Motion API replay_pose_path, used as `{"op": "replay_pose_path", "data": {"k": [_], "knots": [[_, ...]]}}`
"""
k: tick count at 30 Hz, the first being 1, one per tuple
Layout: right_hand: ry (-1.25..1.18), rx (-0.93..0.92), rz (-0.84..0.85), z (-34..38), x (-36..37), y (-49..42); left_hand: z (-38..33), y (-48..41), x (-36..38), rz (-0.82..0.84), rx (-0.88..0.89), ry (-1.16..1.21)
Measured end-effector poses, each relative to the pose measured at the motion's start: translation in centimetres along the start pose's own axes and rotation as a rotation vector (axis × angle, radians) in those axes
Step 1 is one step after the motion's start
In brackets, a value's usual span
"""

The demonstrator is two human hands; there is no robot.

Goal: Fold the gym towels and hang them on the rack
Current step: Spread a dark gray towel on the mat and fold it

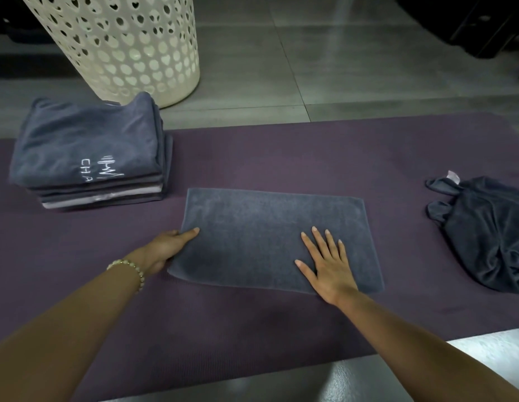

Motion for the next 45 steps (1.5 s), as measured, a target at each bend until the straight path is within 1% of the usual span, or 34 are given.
{"op": "replay_pose_path", "data": {"k": [2,4,6,7,8,9,11,12,14,15,16,17,18,20,21,24,26,28,31,33,35,37,39,42,45], "knots": [[0.011,-0.002,-0.001,0.0,0.1,0.0,-0.4,0.7,0.3,0.05,-0.032,0.003],[0.025,0.001,0.006,0.0,0.1,0.0,-1.2,1.7,0.8,0.121,-0.032,0.065],[-0.022,-0.007,0.022,0.1,-0.3,0.0,-2.8,2.7,1.7,0.136,0.062,0.166],[-0.111,-0.015,0.022,0.1,-0.8,0.0,-4.0,3.2,2.4,0.135,0.141,0.189],[-0.254,-0.019,-0.015,0.0,-1.2,0.0,-5.2,3.6,3.4,0.142,0.22,0.185],[-0.436,-0.011,-0.095,-0.2,-1.8,0.1,-6.5,4.0,4.7,0.163,0.291,0.161],[-0.857,0.084,-0.251,-1.1,-3.1,0.2,-8.7,5.0,8.3,0.233,0.389,0.109],[-1.074,0.152,-0.27,-1.7,-3.9,0.3,-9.5,5.4,10.2,0.287,0.414,0.097],[-1.422,0.256,-0.221,-3.1,-5.1,0.6,-10.6,5.9,13.8,0.445,0.397,0.089],[-1.548,0.297,-0.178,-3.9,-5.6,0.9,-10.8,5.8,15.2,0.506,0.379,0.089],[-1.633,0.336,-0.128,-4.7,-5.8,1.1,-10.8,5.5,16.3,0.518,0.38,0.066],[-1.676,0.37,-0.074,-5.3,-5.9,1.4,-10.5,4.9,16.9,0.458,0.414,-0.003],[-1.673,0.401,-0.029,-5.7,-5.8,1.5,-10.0,4.0,17.1,0.341,0.473,-0.139],[-1.585,0.443,0.022,-5.9,-5.4,1.2,-8.4,1.9,16.9,0.084,0.62,-0.516],[-1.546,0.461,0.019,-5.6,-5.4,1.0,-7.4,1.1,16.7,0.015,0.661,-0.669],[-1.385,0.486,-0.111,-4.9,-5.5,-0.5,-4.6,-0.7,17.1,-0.006,0.644,-0.997],[-1.289,0.477,-0.162,-3.9,-5.6,-1.3,-3.5,-1.3,17.8,-0.032,0.638,-1.158],[-1.161,0.458,-0.177,-3.0,-5.4,-2.0,-2.7,-1.8,18.5,-0.058,0.625,-1.202],[-0.98,0.361,-0.224,-2.5,-5.1,-2.0,-2.0,-2.4,19.2,-0.11,0.644,-1.214],[-0.925,0.309,-0.347,-2.8,-5.0,-1.2,-2.0,-2.4,19.6,-0.126,0.685,-1.199],[-0.924,0.292,-0.477,-3.5,-4.9,0.1,-2.3,-2.4,20.2,-0.099,0.739,-1.176],[-0.939,0.294,-0.541,-4.7,-4.6,1.4,-2.7,-2.3,21.3,-0.063,0.783,-1.191],[-0.958,0.322,-0.538,-6.1,-4.1,2.4,-3.0,-2.6,22.6,-0.05,0.808,-1.205],[-0.946,0.368,-0.457,-8.0,-3.4,2.7,-3.6,-3.4,23.7,-0.031,0.809,-1.224],[-0.928,0.37,-0.401,-9.0,-3.0,2.4,-5.3,-5.0,23.6,-0.042,0.803,-1.257]]}}
Point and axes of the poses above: each hand's wrist, its own y-axis away from the middle knuckle, its own x-axis out of the palm, z = x × y, the point moved 1 cm from there along -y, towards the middle knuckle, and after that the axes turned 7 degrees about z, right-handed, at the moved point
